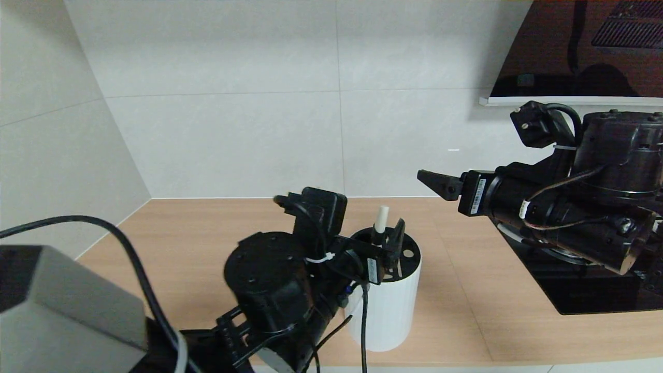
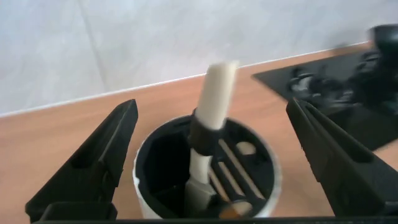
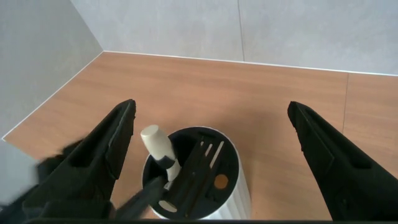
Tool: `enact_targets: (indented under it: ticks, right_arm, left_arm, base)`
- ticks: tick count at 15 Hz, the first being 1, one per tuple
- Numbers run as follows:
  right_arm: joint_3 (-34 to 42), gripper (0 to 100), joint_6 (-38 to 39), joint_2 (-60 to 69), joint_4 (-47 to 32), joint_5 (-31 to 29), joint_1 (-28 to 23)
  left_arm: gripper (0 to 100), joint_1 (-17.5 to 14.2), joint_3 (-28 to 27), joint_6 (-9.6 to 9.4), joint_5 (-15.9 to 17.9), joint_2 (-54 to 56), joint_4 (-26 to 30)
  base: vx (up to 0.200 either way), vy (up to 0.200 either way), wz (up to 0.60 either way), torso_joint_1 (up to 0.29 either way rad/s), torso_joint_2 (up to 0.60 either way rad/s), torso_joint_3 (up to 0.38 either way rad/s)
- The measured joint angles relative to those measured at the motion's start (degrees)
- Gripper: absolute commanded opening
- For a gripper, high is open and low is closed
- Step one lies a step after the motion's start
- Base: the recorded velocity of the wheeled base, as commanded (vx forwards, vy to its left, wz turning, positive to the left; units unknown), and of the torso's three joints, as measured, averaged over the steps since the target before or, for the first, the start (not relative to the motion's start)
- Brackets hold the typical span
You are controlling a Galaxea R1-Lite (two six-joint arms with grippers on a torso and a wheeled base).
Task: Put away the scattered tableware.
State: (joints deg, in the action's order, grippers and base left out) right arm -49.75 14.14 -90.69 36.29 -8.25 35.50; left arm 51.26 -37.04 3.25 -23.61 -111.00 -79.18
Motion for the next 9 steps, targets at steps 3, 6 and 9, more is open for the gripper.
enact_targets:
  ticks: [3, 6, 9]
  right_arm:
    - [1.38, 100, -0.68, 2.88, 0.00, 0.18, -1.07]
    - [2.62, 100, -1.43, 7.41, -0.02, 0.05, -2.12]
    - [7.91, 100, -4.62, 14.95, -0.20, -0.23, -3.84]
  left_arm:
    - [100, -1.12, 5.40, 0.18, 4.35, 10.80, 1.23]
    - [100, -3.83, 7.83, 0.68, 9.08, 22.58, 6.45]
    - [100, -11.28, 11.13, 0.95, 11.93, 35.52, 15.08]
  base:
    - [0.000, 0.000, 0.00, 0.000, 0.00, 0.000]
    - [0.000, 0.000, 0.00, 0.000, 0.00, 0.000]
    - [0.000, 0.000, 0.00, 0.000, 0.00, 0.000]
